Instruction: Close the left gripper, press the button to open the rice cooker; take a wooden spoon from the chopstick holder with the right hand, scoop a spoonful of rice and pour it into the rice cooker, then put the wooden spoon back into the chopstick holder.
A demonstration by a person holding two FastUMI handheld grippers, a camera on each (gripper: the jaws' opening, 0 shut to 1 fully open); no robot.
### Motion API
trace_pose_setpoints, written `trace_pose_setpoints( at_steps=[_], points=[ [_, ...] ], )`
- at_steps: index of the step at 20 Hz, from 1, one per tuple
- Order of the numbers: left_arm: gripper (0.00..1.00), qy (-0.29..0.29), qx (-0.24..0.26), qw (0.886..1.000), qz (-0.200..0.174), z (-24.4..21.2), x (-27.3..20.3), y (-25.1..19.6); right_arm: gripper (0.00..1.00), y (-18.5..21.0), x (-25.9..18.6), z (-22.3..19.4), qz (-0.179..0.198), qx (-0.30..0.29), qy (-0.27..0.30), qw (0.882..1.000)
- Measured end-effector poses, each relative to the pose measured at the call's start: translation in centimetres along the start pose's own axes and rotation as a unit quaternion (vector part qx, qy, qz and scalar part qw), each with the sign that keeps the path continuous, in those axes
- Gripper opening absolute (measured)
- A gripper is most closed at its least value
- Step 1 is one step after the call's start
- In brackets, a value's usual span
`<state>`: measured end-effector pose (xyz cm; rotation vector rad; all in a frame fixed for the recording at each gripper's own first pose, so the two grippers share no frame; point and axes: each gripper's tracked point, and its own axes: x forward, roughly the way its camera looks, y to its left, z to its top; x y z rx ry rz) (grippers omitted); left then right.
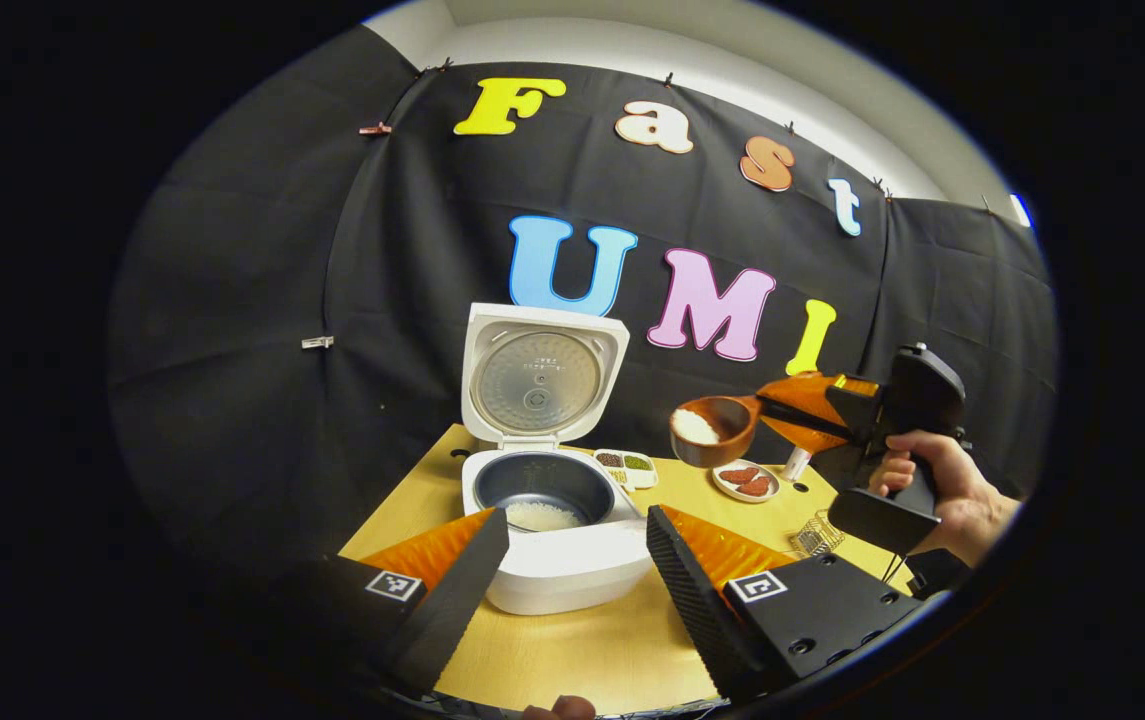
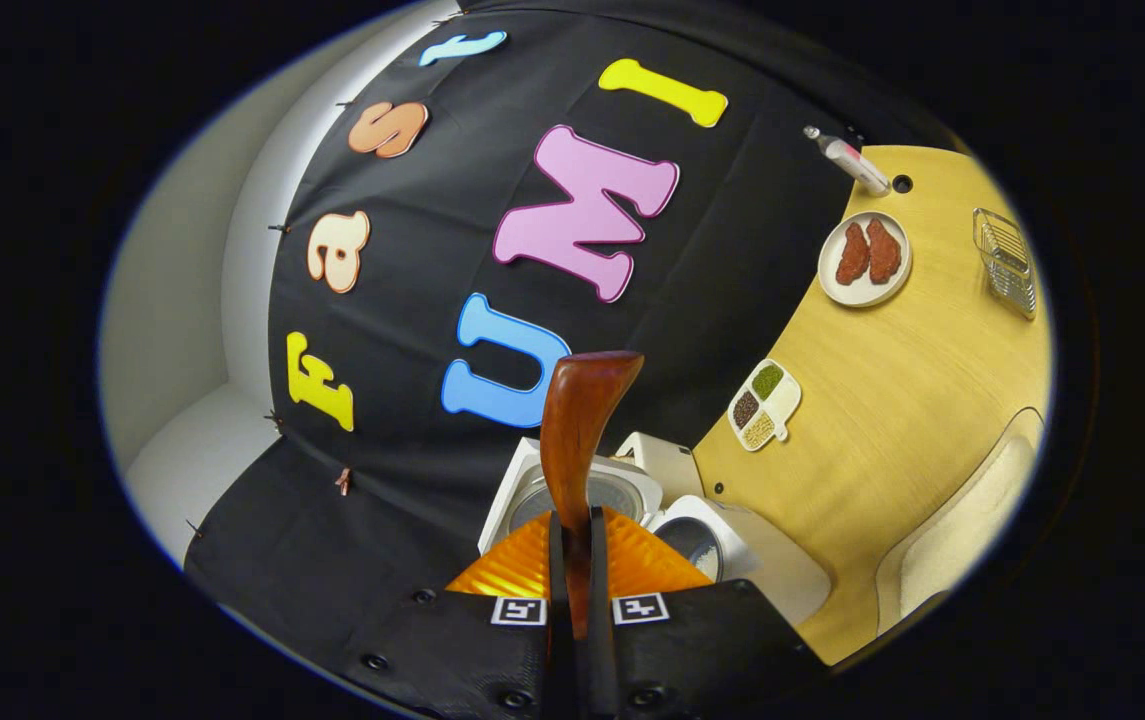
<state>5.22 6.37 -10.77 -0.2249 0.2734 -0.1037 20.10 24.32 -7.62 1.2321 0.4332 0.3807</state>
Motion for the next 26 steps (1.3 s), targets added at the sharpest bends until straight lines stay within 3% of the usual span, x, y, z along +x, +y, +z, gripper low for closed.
trace_pose_setpoints(
  at_steps=[12,18,26],
  points=[
    [0.96,0.017,-0.022,1.000,0.008,-1.4,0.4,3.3,0.10,2.7,8.2,-6.2,-0.011,-0.158,0.028,0.987],
    [0.94,0.015,-0.019,1.000,0.009,-1.6,0.4,4.0,0.10,3.3,10.3,-7.4,-0.021,-0.276,0.028,0.960],
    [0.94,0.020,-0.029,0.999,0.009,-2.1,1.0,4.4,0.09,1.6,11.8,-8.8,-0.038,-0.356,0.041,0.933]
  ],
)
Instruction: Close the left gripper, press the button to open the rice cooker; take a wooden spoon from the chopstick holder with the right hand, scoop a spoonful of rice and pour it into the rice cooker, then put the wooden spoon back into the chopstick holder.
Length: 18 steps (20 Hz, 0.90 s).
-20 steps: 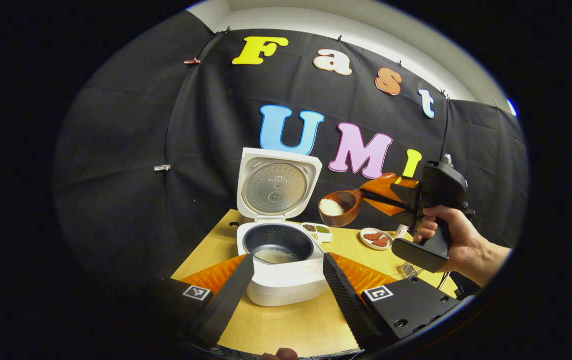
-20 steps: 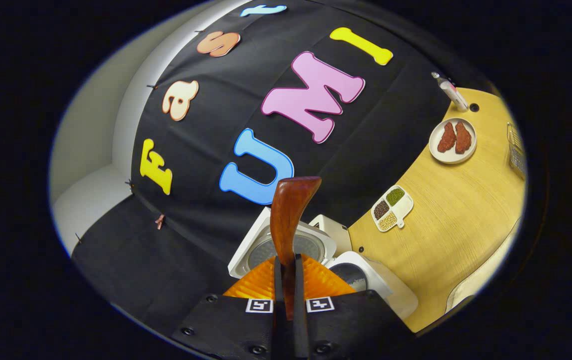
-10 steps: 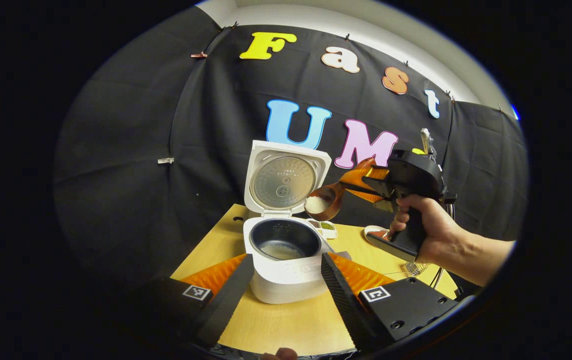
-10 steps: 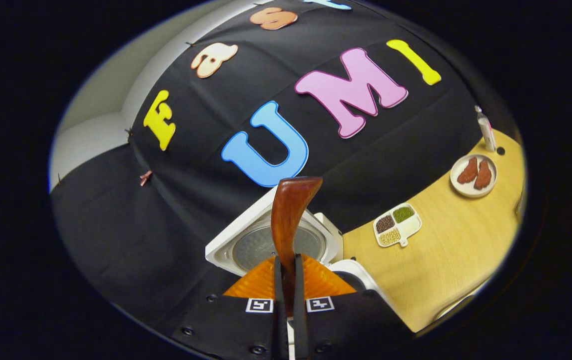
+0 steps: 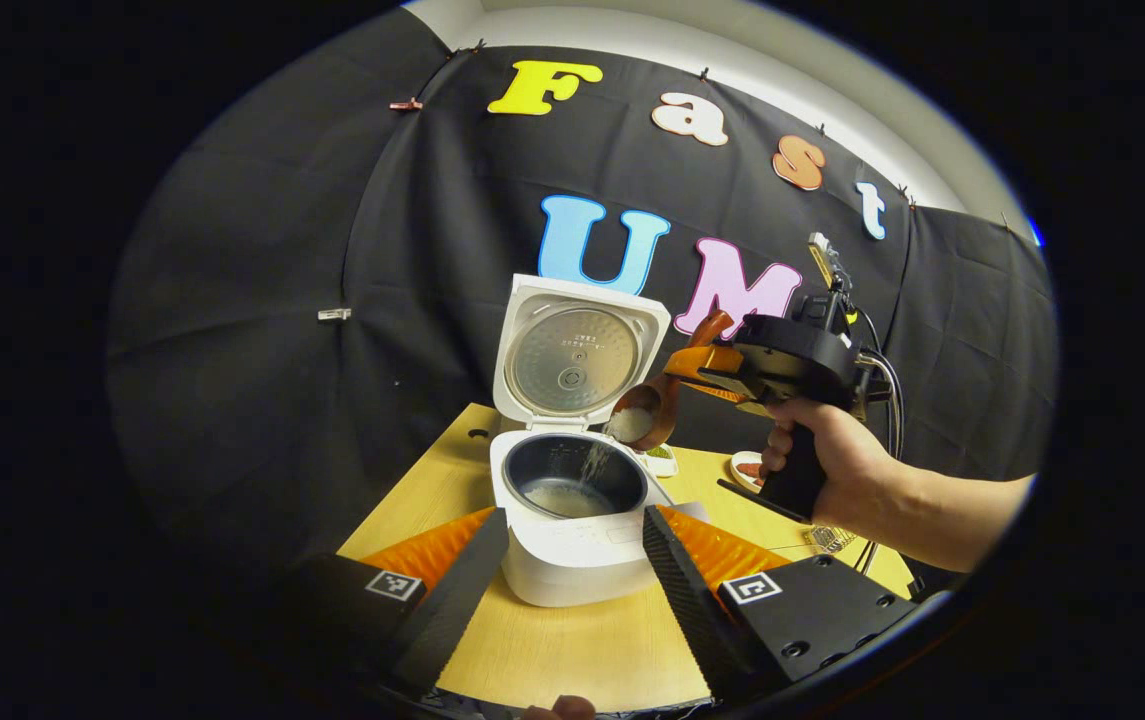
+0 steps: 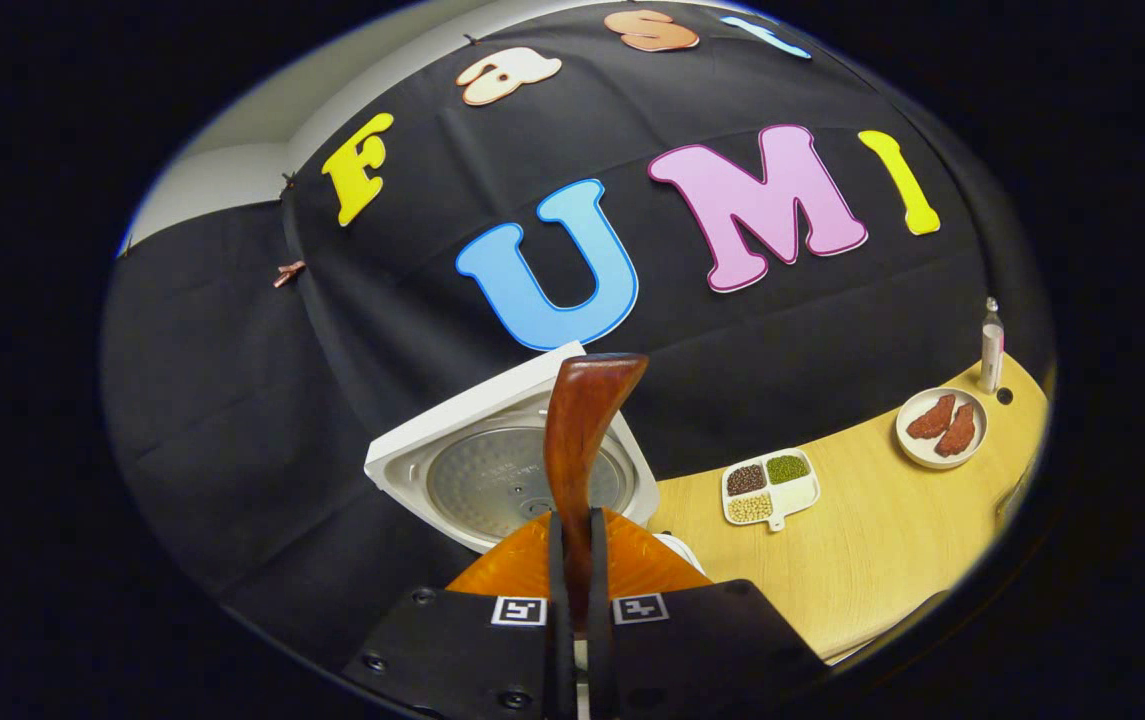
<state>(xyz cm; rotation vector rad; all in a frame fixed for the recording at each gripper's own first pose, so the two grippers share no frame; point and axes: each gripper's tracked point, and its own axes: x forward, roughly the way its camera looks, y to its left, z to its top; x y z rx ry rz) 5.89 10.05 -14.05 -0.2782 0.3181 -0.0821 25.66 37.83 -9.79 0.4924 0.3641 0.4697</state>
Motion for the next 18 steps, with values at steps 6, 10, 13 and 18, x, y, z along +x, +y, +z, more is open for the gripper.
trace_pose_setpoints(
  at_steps=[6,10,13,18],
  points=[
    [0.94,0.008,-0.007,1.000,-0.001,-0.4,0.0,0.3,0.09,0.8,0.4,-0.4,0.008,-0.079,0.000,0.997],
    [0.94,0.010,-0.009,1.000,0.002,-0.6,0.0,0.5,0.09,2.3,0.3,0.0,0.024,-0.147,-0.002,0.989],
    [0.94,0.011,-0.014,1.000,-0.002,-0.6,-0.1,0.3,0.10,3.5,0.3,0.1,0.038,-0.198,-0.009,0.979],
    [0.94,0.011,-0.013,1.000,-0.005,-0.6,0.4,0.0,0.10,6.2,-0.5,0.2,0.069,-0.285,-0.017,0.956]
  ],
)
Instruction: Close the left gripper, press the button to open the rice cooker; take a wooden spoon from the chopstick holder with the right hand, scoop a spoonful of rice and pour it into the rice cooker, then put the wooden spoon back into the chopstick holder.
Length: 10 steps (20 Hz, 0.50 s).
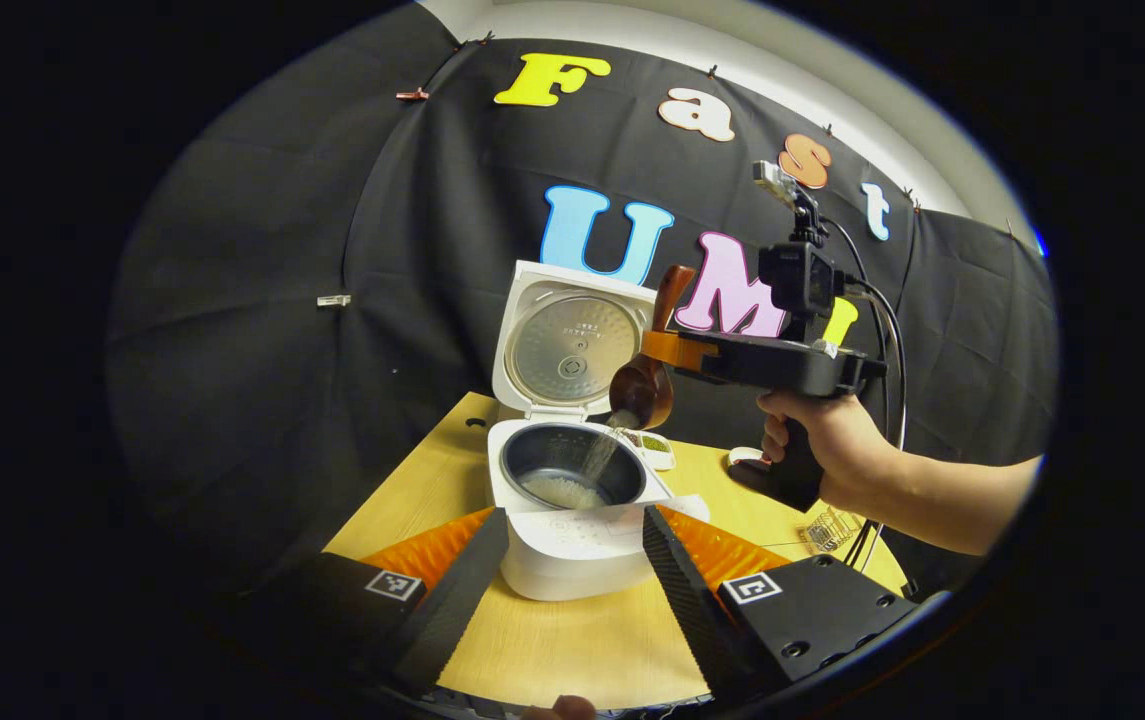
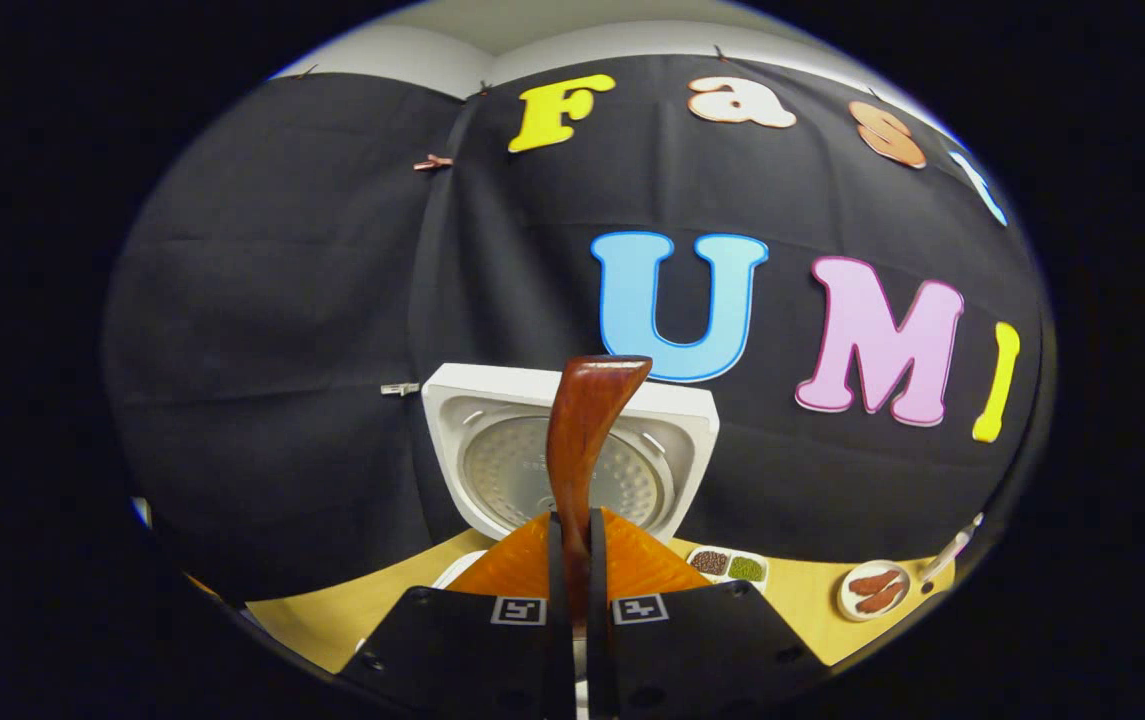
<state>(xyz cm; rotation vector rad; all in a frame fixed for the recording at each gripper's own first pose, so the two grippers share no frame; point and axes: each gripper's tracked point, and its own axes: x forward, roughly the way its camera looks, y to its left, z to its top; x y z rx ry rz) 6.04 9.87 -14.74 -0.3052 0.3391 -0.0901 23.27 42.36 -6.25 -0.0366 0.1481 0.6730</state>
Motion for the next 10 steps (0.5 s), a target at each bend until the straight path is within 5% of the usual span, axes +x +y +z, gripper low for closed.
trace_pose_setpoints(
  at_steps=[7,10],
  points=[
    [0.94,-0.004,-0.003,1.000,0.003,0.3,0.0,0.0,0.09,4.0,-0.9,0.5,0.052,-0.150,-0.018,0.987],
    [0.94,-0.007,-0.001,1.000,0.007,0.4,-0.1,-0.1,0.09,4.0,-0.9,0.0,0.055,-0.148,-0.013,0.987]
  ],
)
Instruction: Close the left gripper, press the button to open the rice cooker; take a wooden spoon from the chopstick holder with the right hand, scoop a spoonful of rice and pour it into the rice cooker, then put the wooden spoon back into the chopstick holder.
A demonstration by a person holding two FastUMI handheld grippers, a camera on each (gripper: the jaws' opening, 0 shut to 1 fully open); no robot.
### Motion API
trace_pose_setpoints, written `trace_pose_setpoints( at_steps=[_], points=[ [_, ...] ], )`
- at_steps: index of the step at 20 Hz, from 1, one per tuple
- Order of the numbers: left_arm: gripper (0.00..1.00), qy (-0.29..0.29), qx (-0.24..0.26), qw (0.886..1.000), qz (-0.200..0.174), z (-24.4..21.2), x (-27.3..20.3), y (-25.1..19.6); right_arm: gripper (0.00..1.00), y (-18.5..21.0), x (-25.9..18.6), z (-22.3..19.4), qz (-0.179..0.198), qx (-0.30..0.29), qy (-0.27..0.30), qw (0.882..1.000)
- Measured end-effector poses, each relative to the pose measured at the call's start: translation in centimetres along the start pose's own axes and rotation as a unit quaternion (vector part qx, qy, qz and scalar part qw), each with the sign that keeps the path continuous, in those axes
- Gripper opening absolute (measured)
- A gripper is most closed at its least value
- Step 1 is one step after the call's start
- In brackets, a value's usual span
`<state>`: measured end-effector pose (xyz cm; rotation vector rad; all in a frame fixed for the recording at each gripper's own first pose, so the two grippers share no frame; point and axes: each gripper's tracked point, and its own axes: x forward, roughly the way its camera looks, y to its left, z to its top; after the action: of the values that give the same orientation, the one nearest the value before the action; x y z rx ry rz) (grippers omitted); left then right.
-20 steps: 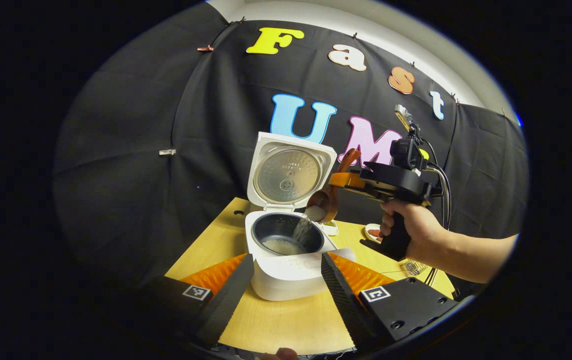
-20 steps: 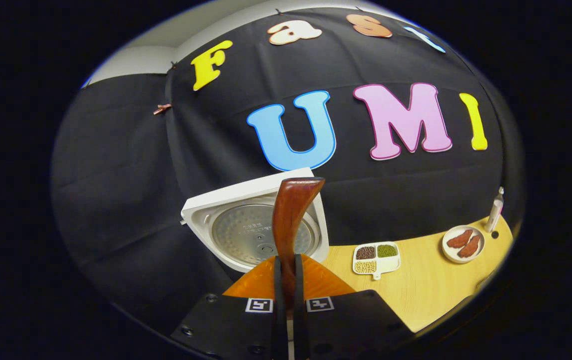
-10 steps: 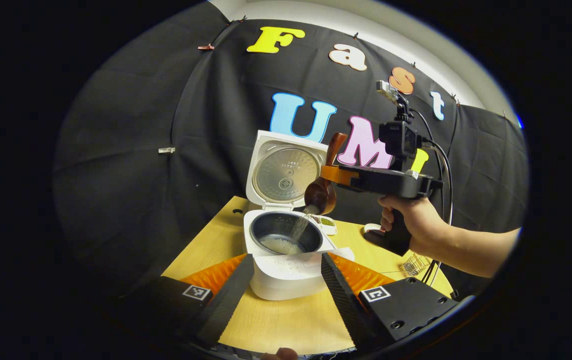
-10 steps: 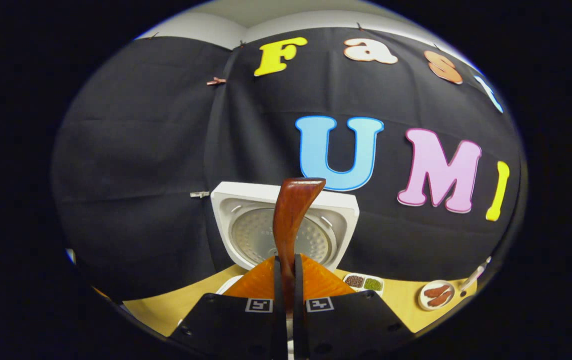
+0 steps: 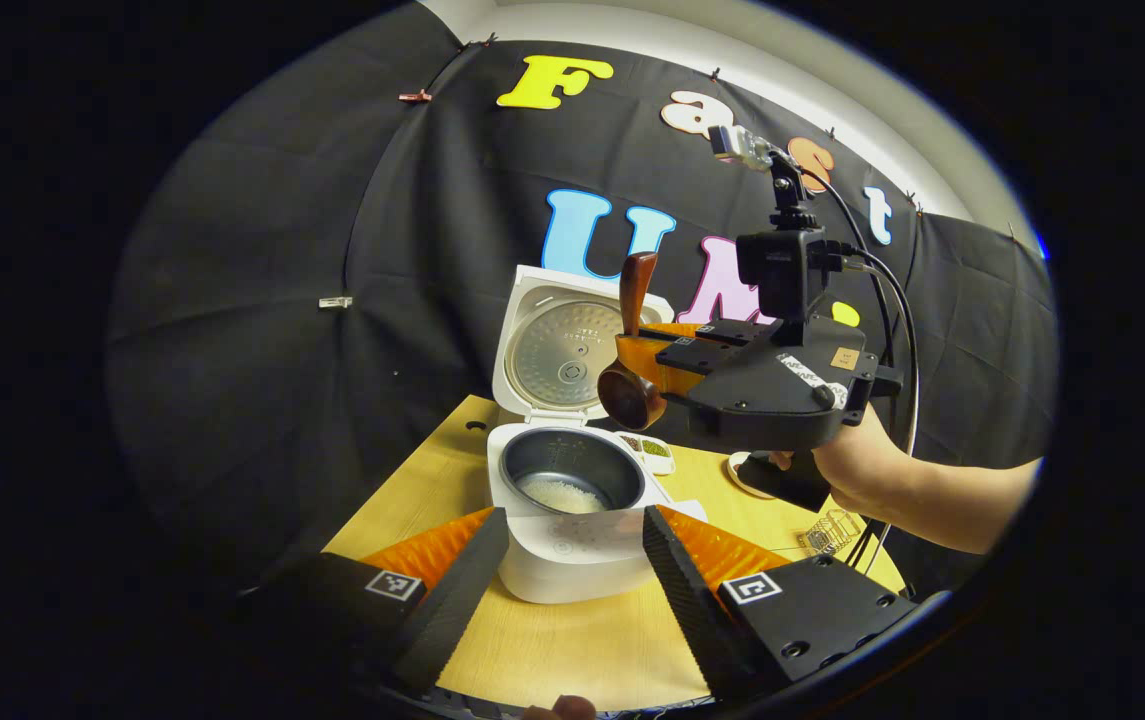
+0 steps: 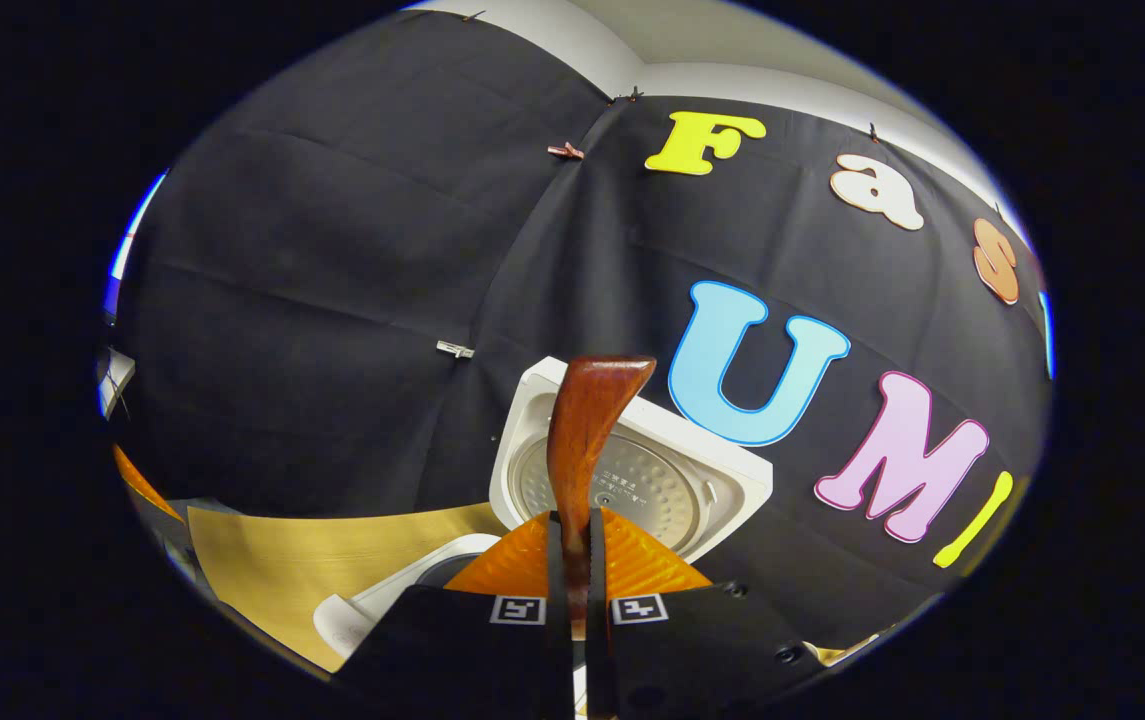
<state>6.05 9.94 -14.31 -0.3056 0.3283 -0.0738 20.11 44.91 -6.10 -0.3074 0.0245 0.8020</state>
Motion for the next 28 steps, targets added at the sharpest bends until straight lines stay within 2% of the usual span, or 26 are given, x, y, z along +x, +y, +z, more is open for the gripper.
trace_pose_setpoints(
  at_steps=[3,4,5,9,14,16,21,28],
  points=[
    [0.94,-0.003,-0.002,1.000,0.005,0.2,-0.5,-0.2,0.09,-1.0,-0.3,-0.6,-0.013,0.098,0.007,0.995],
    [0.94,-0.004,-0.002,1.000,0.006,0.0,-0.7,-0.3,0.14,-1.6,-0.3,-0.9,-0.022,0.137,0.012,0.990],
    [0.94,-0.004,0.000,1.000,0.007,0.0,-0.9,-0.4,0.10,-2.4,-0.5,-1.5,-0.032,0.177,0.018,0.984],
    [0.94,-0.003,0.005,1.000,0.010,-0.3,-1.7,-1.1,0.09,-5.3,-1.4,-2.7,-0.064,0.320,0.034,0.945],
    [0.94,-0.005,0.013,1.000,0.007,-0.4,-2.5,-2.8,0.09,-8.5,-4.9,-2.2,-0.080,0.455,0.013,0.887],
    [0.94,-0.009,0.023,1.000,0.003,-0.3,-2.8,-4.0,0.09,-10.4,-6.9,-1.9,-0.087,0.481,-0.005,0.872],
    [0.94,-0.011,0.034,0.999,-0.006,-0.3,-2.6,-6.7,0.10,-16.4,-13.1,-4.1,-0.113,0.508,-0.038,0.853],
    [0.94,-0.008,0.046,0.999,-0.015,-1.2,-1.9,-11.0,0.09,-25.5,-22.4,-11.7,-0.186,0.509,-0.040,0.840]
  ],
)
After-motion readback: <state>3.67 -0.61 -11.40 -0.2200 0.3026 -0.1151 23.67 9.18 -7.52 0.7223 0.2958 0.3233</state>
